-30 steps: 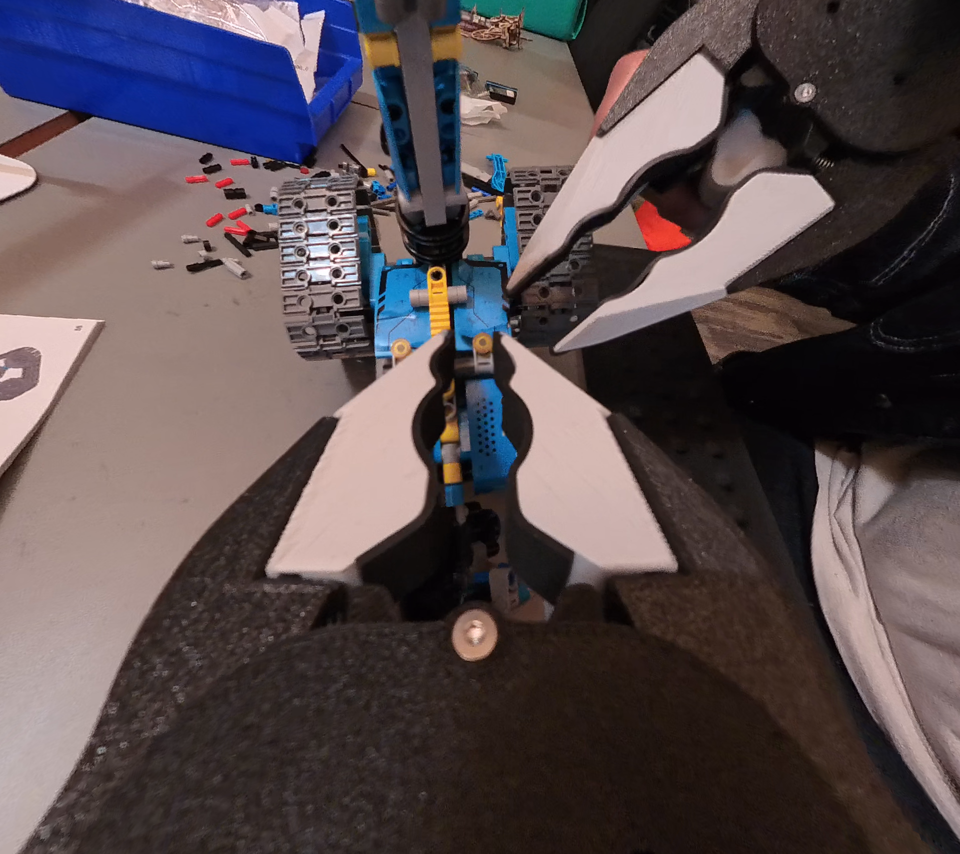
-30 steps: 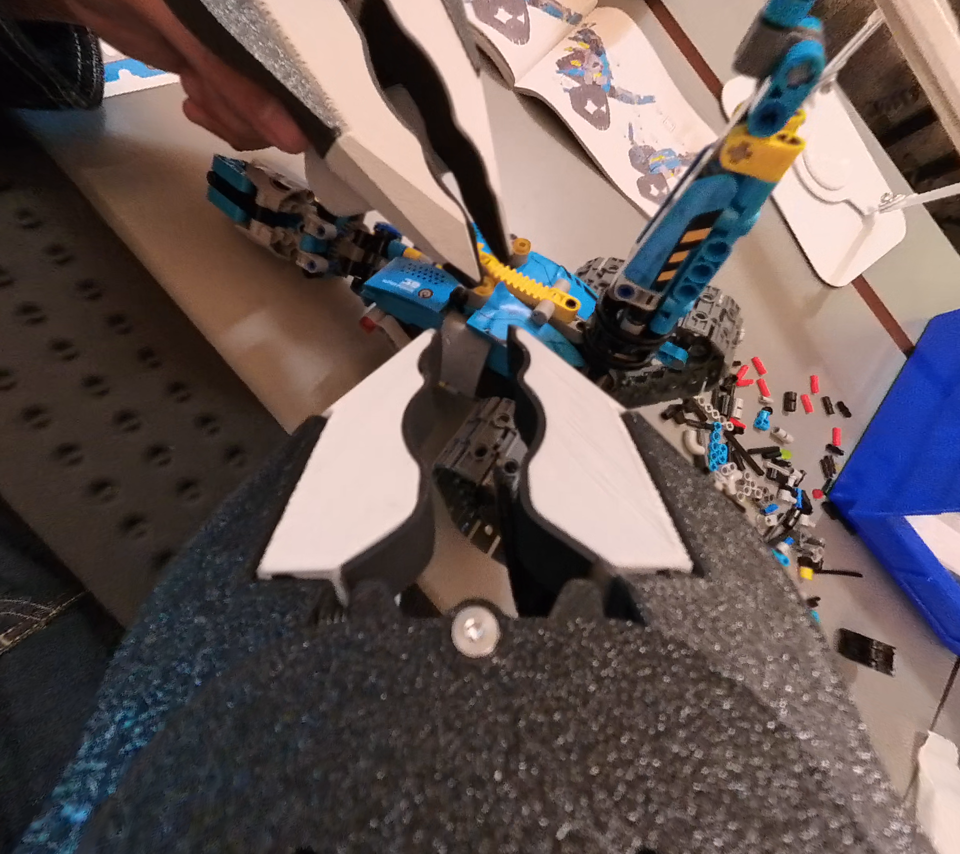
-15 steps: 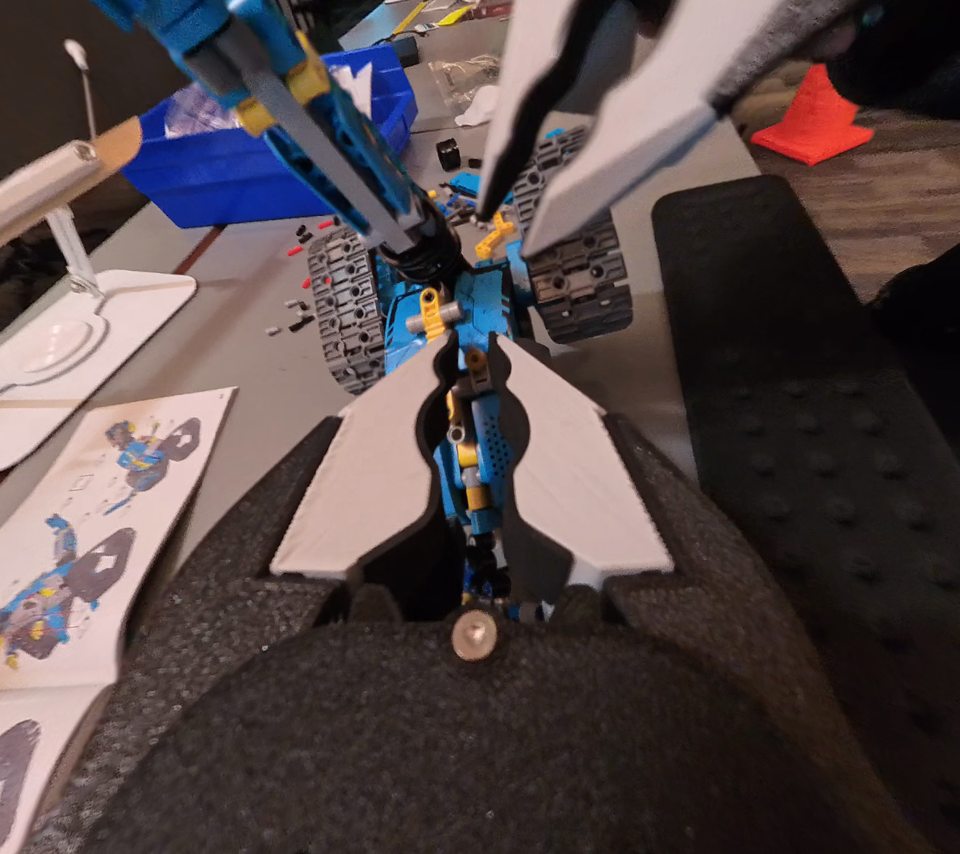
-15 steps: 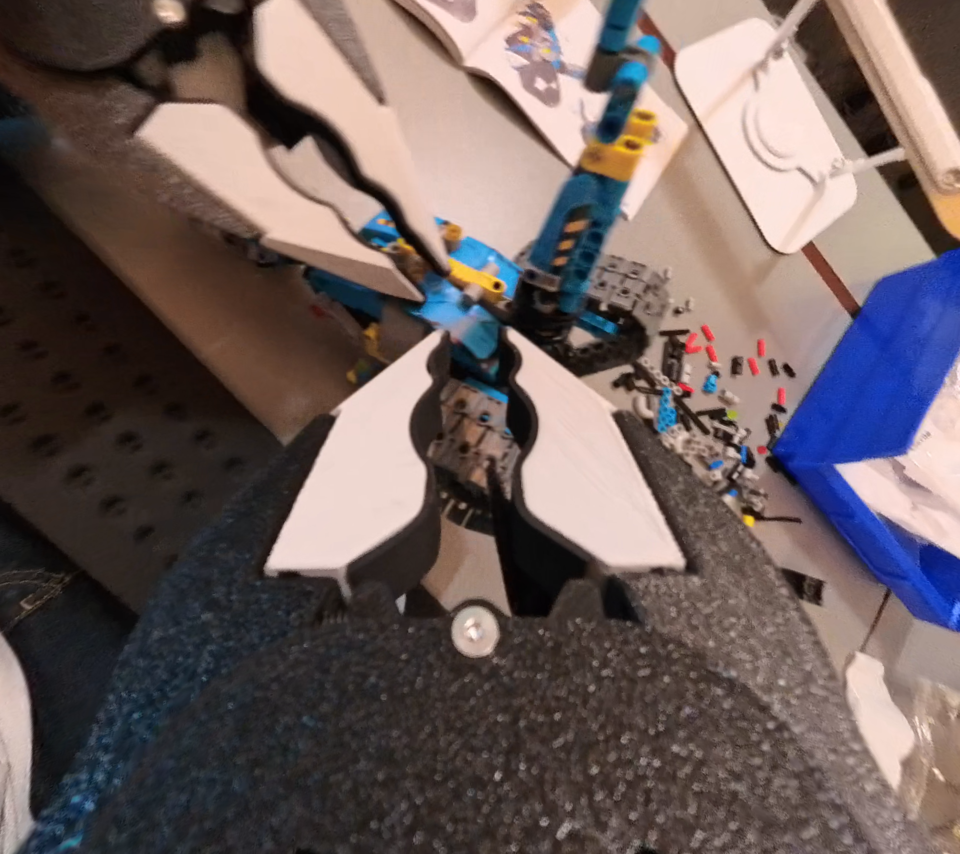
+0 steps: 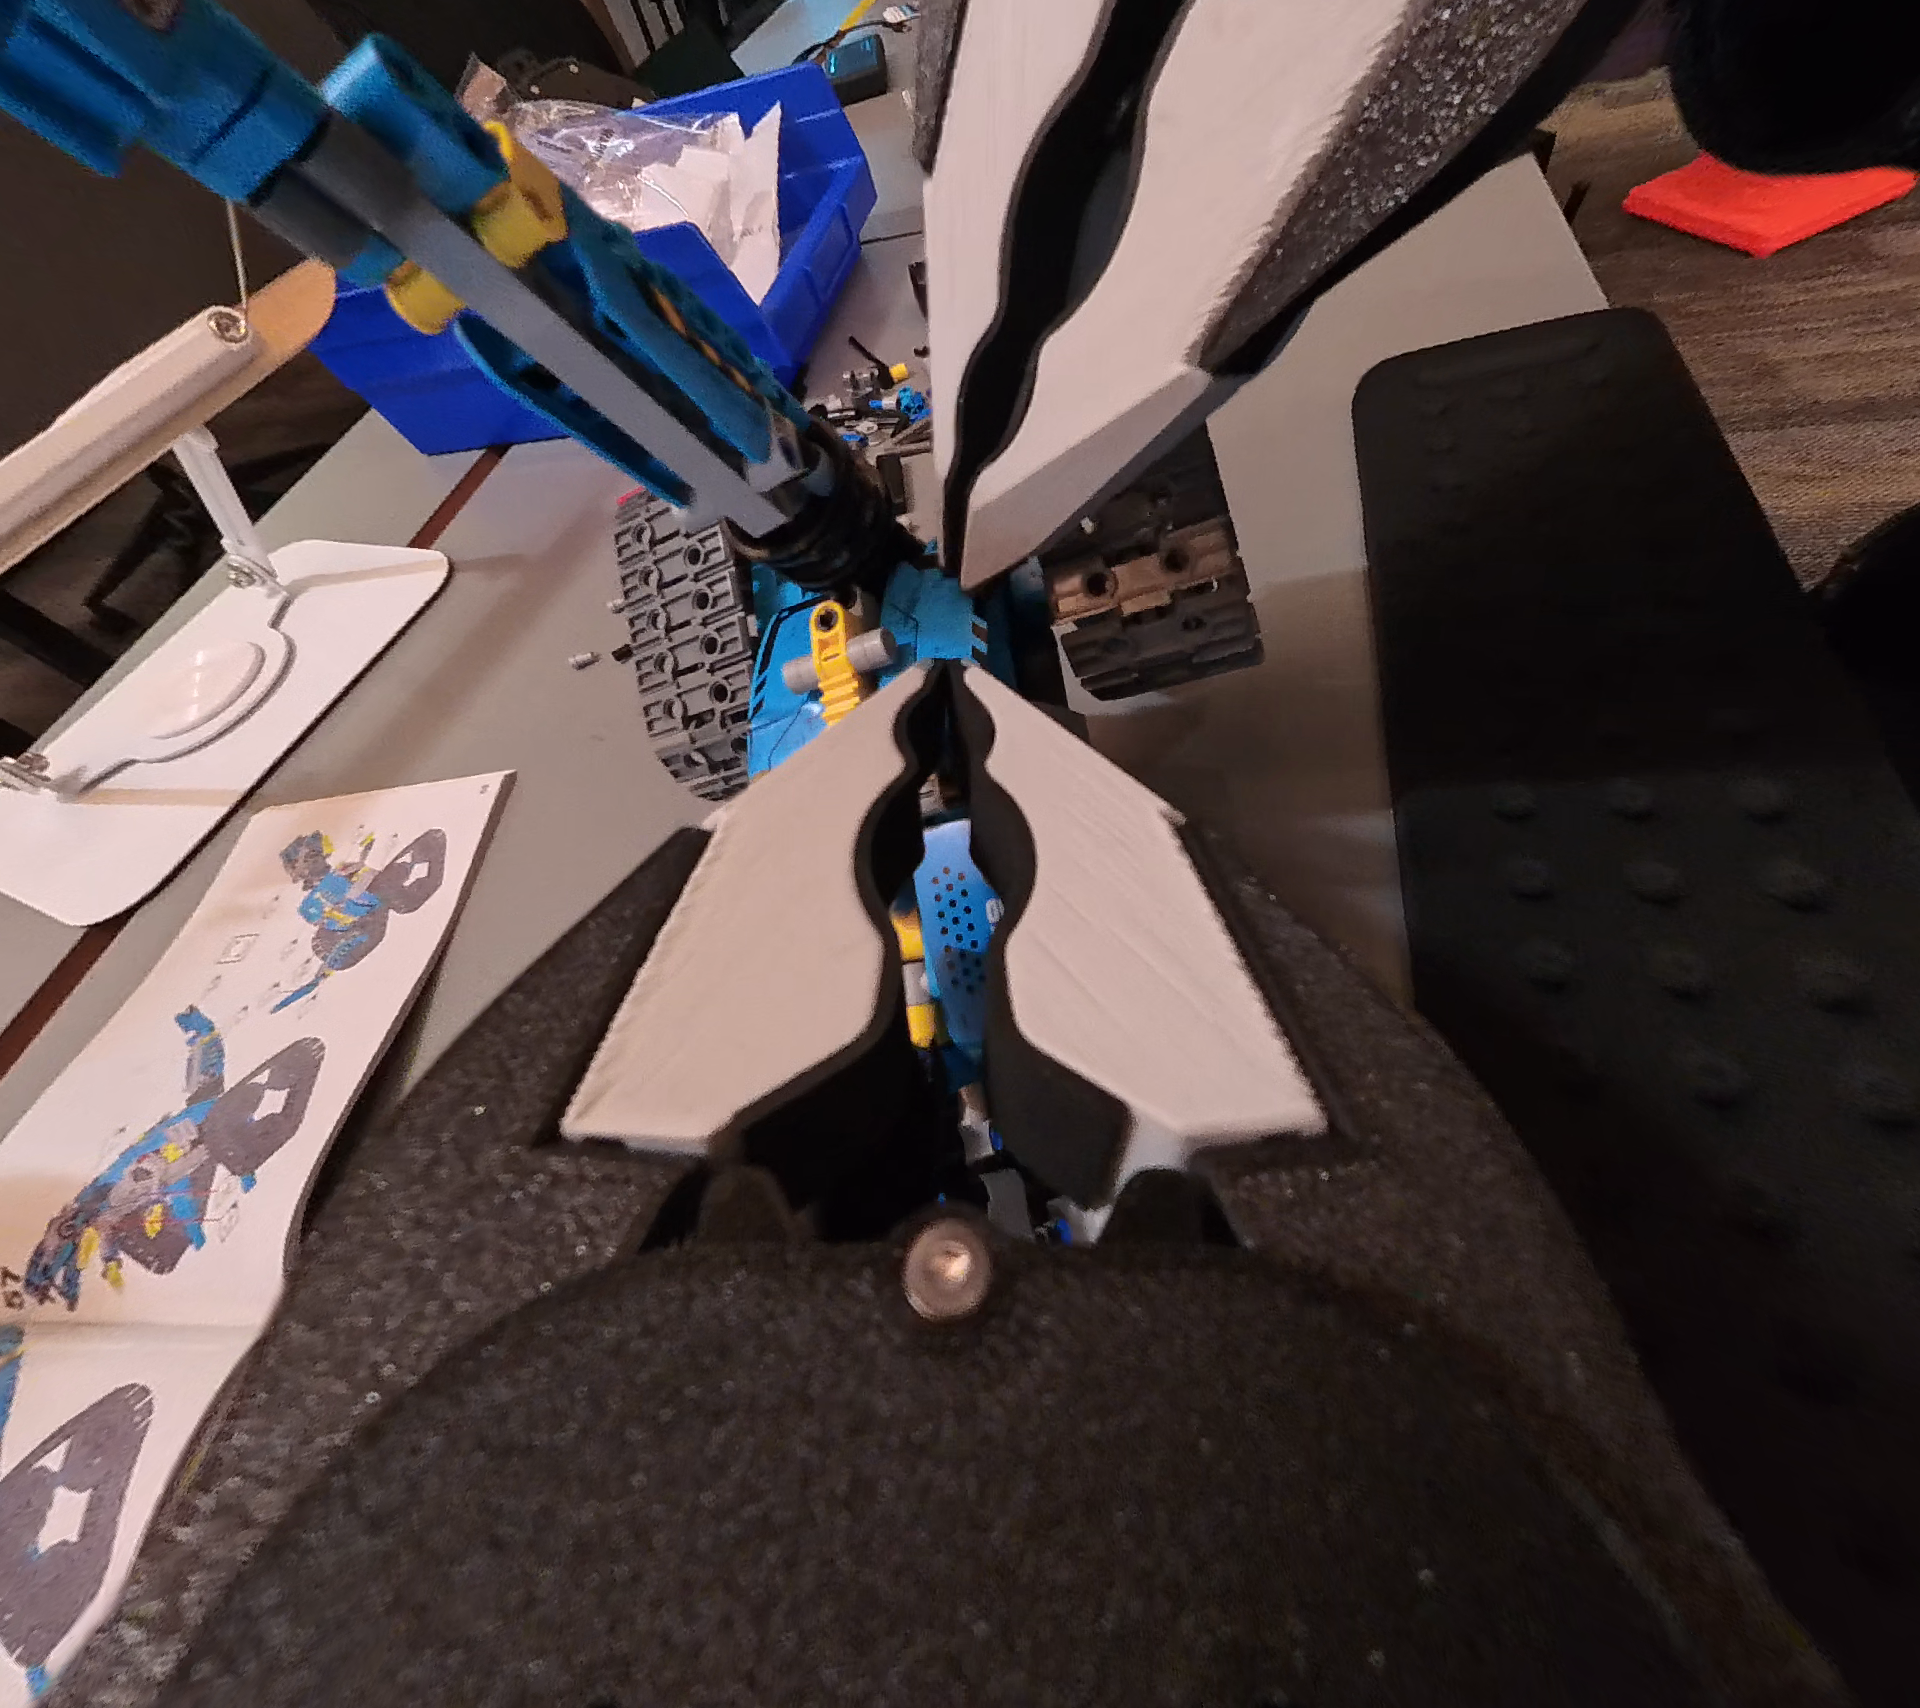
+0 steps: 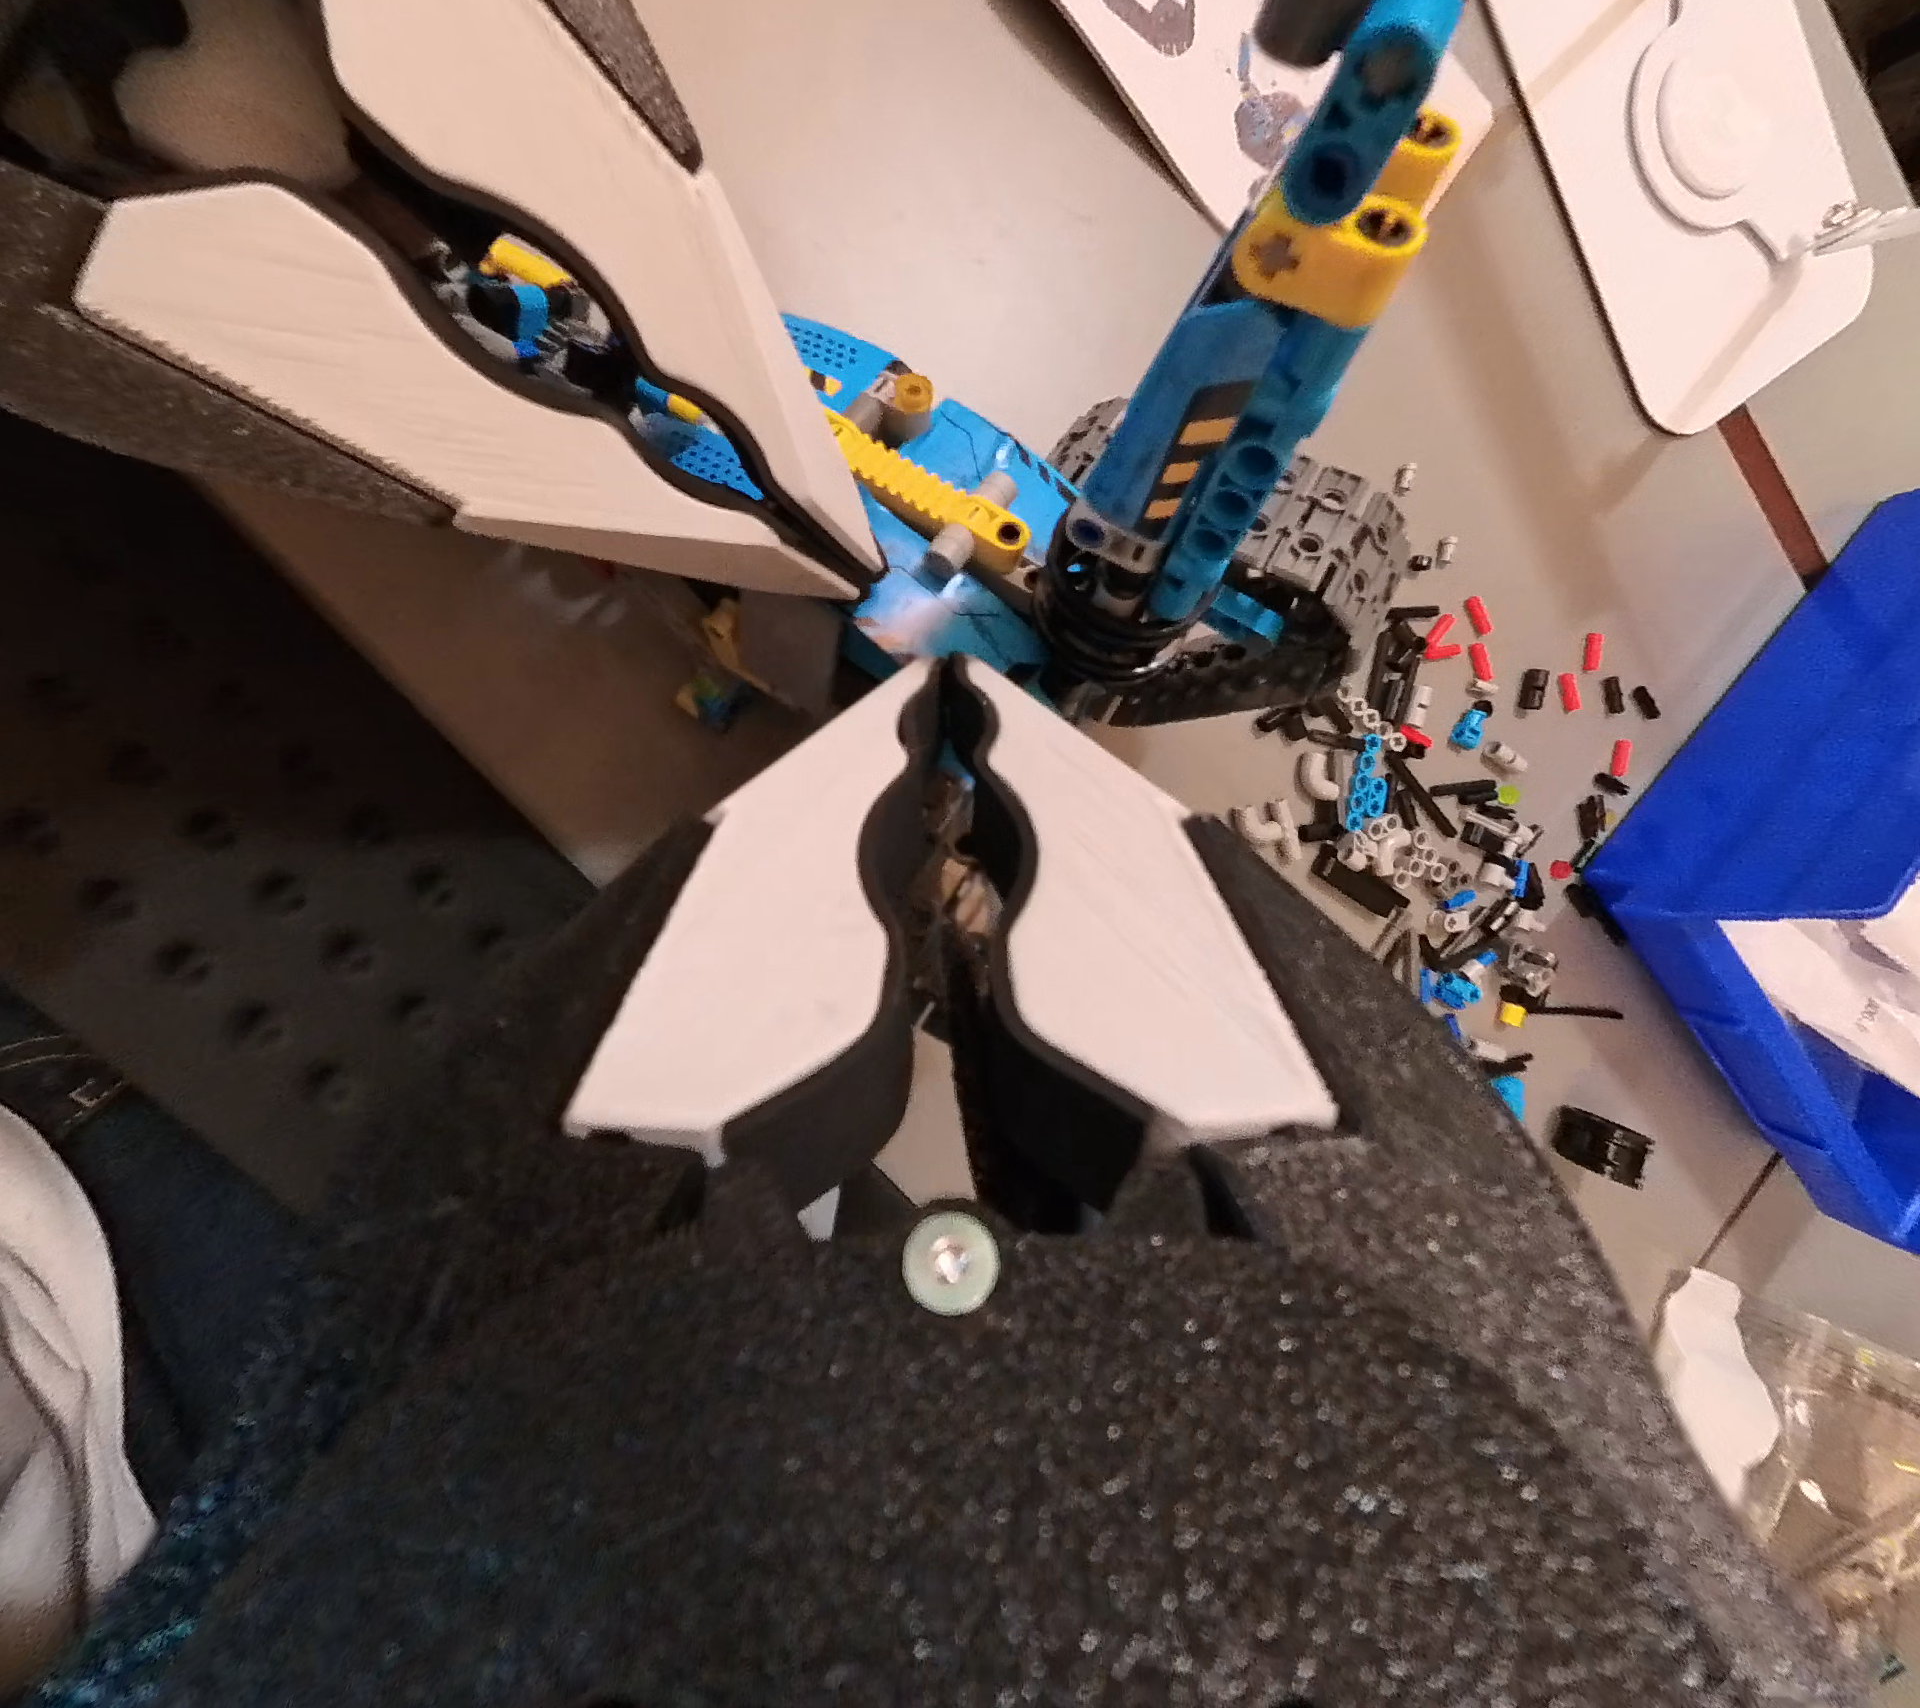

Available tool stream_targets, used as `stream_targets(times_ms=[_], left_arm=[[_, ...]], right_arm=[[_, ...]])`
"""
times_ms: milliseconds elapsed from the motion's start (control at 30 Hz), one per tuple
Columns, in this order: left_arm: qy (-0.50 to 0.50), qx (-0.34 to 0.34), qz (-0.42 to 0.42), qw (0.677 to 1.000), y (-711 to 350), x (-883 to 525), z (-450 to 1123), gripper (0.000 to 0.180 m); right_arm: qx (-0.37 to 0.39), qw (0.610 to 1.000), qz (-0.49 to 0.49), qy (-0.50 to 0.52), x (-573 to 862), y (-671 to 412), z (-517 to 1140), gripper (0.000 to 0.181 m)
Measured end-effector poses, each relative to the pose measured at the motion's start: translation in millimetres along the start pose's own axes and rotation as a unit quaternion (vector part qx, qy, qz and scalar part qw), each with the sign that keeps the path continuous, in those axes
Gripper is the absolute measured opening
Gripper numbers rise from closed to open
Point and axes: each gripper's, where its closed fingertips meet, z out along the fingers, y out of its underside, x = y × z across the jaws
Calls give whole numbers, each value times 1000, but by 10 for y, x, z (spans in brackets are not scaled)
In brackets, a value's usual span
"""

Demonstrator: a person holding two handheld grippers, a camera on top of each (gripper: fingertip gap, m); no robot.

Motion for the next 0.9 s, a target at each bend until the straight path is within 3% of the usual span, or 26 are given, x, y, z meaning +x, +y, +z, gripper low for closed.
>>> stream_targets(times_ms=[100,200,300,367,467,600,700,800,900], left_arm=[[7,0,-5,1000,3,0,-13,0],[9,6,-9,1000,-2,-10,-20,0],[1,4,-20,1000,-11,-110,-90,3],[-14,-12,-65,998,37,-254,-245,22],[21,-72,-162,984,309,-185,-415,52],[4,-113,-162,980,522,-82,-400,69],[2,-127,-164,978,597,-80,-267,80],[23,-128,-177,976,626,-56,-114,81],[39,-130,-179,974,626,-27,-49,80]], right_arm=[[-33,997,-17,64,212,109,11,0],[24,999,32,18,165,-34,-87,0],[70,993,79,47,473,-46,-214,0],[118,986,111,42,683,-50,-318,6],[192,971,81,-116,487,-143,-451,28],[160,976,40,-145,183,-161,-439,18],[112,984,-4,-136,-166,-75,-324,68],[64,992,-100,-41,-244,18,-186,82],[18,986,-163,1,-327,78,-71,84]])
